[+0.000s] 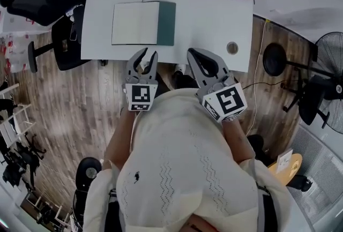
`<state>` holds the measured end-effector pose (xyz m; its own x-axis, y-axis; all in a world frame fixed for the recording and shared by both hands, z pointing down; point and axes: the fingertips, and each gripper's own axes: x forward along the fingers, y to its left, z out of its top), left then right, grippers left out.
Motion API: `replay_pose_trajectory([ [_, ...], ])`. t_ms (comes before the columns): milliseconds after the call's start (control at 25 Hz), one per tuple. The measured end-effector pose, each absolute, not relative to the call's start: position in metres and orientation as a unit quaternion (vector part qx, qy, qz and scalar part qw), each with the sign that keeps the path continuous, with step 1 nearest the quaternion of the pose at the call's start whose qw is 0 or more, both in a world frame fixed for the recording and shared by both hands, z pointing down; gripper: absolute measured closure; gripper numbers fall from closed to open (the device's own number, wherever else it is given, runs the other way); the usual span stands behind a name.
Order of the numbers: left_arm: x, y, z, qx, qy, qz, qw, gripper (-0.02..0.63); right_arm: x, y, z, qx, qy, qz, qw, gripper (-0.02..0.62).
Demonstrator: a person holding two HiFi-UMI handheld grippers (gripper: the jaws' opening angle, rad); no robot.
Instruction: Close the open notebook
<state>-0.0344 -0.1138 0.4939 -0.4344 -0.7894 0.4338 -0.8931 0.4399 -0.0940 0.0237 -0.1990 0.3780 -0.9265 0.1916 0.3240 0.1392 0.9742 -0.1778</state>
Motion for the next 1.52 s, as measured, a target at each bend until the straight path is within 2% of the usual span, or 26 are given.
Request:
replay_pose_trajectory([
  [600,-0.029,-0.113,0.599,0.561,-0.741,0.31,0.202,0.494,0.022,-0.199,0.387,-0.042,-0.978,0.079,0.189,0.594],
  [1200,-0.038,-0.122,0.655,0.602,-0.631,0.449,0.193,0.477,0.011,-0.197,0.399,0.007,-0.973,0.086,0.216,0.594],
  [1520,-0.042,-0.133,0.669,0.606,-0.576,0.529,0.147,0.465,0.009,-0.204,0.404,0.033,-0.969,0.094,0.224,0.595],
])
